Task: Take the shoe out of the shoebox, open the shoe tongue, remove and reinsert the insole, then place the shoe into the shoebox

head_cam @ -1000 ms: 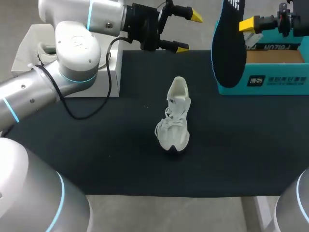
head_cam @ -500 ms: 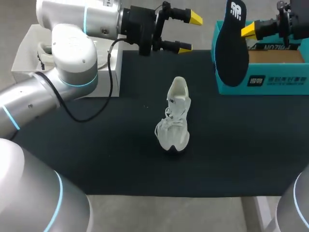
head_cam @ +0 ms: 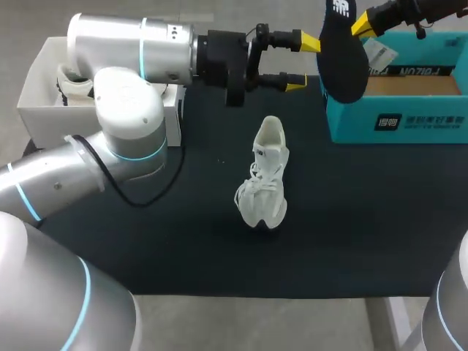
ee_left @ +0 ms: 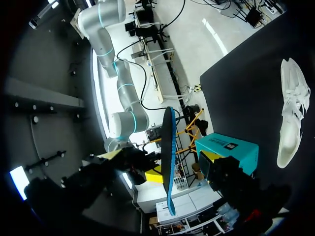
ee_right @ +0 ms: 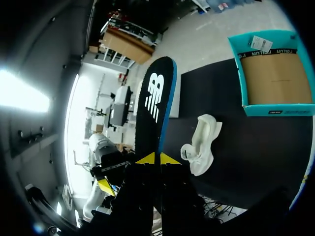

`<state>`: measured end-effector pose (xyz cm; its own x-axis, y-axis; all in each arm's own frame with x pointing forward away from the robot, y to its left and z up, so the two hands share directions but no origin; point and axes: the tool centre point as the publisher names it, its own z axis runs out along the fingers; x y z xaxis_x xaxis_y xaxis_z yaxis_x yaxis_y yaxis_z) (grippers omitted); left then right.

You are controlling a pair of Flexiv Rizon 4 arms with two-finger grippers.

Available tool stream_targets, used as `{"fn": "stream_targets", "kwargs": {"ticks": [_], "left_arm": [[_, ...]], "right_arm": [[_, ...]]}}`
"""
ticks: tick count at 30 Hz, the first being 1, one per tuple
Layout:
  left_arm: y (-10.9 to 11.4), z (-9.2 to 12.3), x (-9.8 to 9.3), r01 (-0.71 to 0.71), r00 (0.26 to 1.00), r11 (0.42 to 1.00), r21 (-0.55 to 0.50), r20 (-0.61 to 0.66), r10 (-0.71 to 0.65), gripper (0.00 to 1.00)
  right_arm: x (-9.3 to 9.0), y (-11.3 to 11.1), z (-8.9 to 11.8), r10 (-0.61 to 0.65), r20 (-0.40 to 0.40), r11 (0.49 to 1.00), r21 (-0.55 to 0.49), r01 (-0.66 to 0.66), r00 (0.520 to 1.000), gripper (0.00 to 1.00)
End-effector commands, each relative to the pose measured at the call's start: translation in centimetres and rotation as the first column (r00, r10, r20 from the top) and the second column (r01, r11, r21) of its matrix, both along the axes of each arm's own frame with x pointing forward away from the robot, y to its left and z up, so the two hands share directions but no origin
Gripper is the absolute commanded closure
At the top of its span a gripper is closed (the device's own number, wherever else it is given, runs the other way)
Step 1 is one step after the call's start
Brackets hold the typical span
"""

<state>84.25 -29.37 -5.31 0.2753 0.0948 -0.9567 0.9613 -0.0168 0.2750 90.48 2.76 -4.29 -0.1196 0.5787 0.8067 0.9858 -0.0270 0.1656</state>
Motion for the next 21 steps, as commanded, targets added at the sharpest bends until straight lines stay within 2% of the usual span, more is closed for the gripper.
{"fn": "stream_targets", "kwargs": {"ticks": [1, 8, 12, 13, 14, 15, 17, 18, 19, 21], "left_arm": [[-0.3, -0.5, -0.3, -0.05, 0.998, 0.999, -0.021, 0.038, 0.051, 0.0], [-0.6, -0.5, 0.4, -0.034, 0.999, 0.997, -0.063, 0.027, 0.036, 0.0], [-0.5, -0.7, 0.9, -0.03, 0.999, 0.997, -0.073, 0.016, 0.031, 0.0], [-0.5, -0.7, 1.0, -0.03, 0.999, 0.997, -0.073, 0.016, 0.031, 0.1], [-0.5, -0.7, 1.1, -0.028, 0.999, 0.997, -0.072, 0.015, 0.03, 0.15], [-0.5, -0.8, 1.2, -0.028, 0.999, 0.997, -0.071, 0.016, 0.029, 0.14], [-0.5, -0.8, 1.3, -0.027, 0.999, 0.997, -0.066, 0.021, 0.028, 0.2], [-0.6, -0.8, 1.4, -0.027, 0.999, 0.998, -0.065, 0.021, 0.028, 0.31], [-0.6, -0.9, 1.5, -0.027, 0.999, 0.998, -0.063, 0.02, 0.028, 0.37], [-0.7, -0.9, 1.7, -0.025, 1.0, 0.998, -0.057, 0.017, 0.026, 0.35]], "right_arm": [[1.5, 0.9, -0.1, 0.067, -0.062, 0.998, -0.01, -0.068, 0.996, 1.0], [0.7, 2.7, -0.5, 0.069, -0.056, 0.998, 0.018, -0.068, 0.996, 1.0], [-0.1, 2.9, -0.8, 0.073, -0.061, 0.997, 0.019, -0.072, 0.995, 1.0], [-0.3, 2.9, -0.8, 0.073, -0.061, 0.997, 0.019, -0.072, 0.995, 1.0], [-0.5, 2.9, -0.7, 0.073, -0.061, 0.997, 0.018, -0.072, 0.995, 1.0], [-0.7, 2.9, -0.7, 0.073, -0.06, 0.997, 0.017, -0.072, 0.996, 1.0], [-1.1, 2.9, -0.6, 0.075, -0.06, 0.997, 0.016, -0.074, 0.995, 1.0], [-1.2, 3.0, -0.6, 0.076, -0.06, 0.997, 0.016, -0.075, 0.995, 1.0], [-1.4, 3.0, -0.7, 0.079, -0.061, 0.997, 0.016, -0.078, 0.995, 1.0], [-1.7, 3.2, -0.7, 0.09, -0.064, 0.996, 0.018, -0.089, 0.994, 1.0]]}}
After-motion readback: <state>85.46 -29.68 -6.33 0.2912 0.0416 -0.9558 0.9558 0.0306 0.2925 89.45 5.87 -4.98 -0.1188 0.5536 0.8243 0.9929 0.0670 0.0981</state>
